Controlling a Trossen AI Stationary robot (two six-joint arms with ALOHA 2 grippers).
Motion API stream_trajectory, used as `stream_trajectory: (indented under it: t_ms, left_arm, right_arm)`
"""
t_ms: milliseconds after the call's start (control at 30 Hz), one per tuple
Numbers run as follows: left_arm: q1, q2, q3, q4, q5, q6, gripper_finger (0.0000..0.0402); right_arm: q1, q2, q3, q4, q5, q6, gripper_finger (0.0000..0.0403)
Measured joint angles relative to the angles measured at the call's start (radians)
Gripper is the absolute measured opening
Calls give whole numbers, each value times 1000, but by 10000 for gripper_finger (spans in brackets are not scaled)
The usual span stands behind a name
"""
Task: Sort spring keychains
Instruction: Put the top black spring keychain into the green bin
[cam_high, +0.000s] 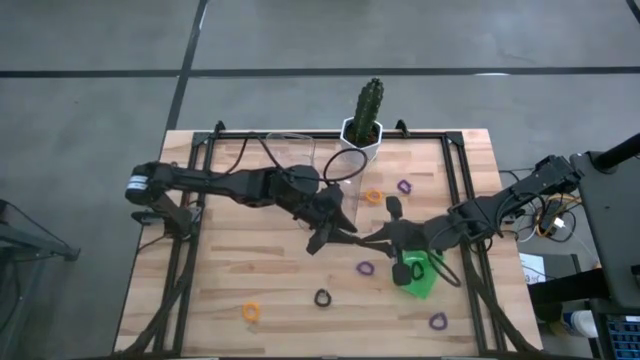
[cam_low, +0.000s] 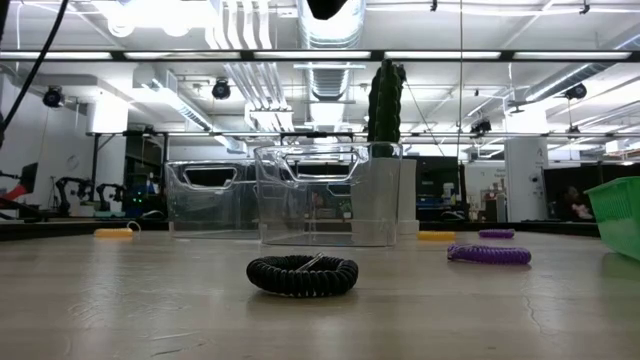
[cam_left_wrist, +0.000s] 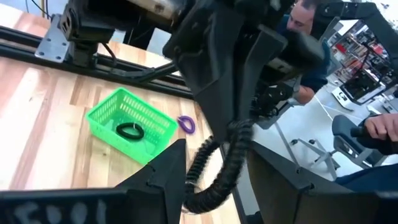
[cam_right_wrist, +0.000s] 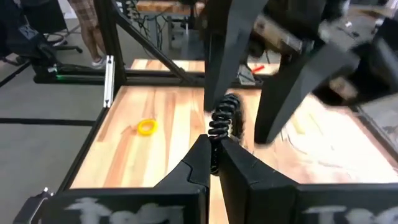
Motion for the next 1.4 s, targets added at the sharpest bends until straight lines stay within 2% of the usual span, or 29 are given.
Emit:
stream_trajectory:
  t_ms: [300,467,567,800,1000,1200,1400]
  left_arm:
    - [0,-18,0,-15,2,0,160]
    - [3,-22,0,-101,-8,8,160]
    - [4,-29,0,-194,-80,17,160]
    - [4,-59,0,-412,-352,20,160]
    - [4,-97,-11,-523,-447,51,160]
    - [21,-208,-145,-501,-455,28,160]
    - [43,-416,-371,-408,-519,-83,160]
  right_arm:
    - [0,1,0,-42,26,55,13]
    - [5,0,-1,-176,25,188,13]
    - [20,0,-1,-296,21,312,13]
    - [59,0,-2,-610,-51,664,13]
    - [73,0,-2,-790,-127,864,13]
    - [81,0,-16,-840,-211,938,13]
    - [104,0,-35,-857,-285,1004,13]
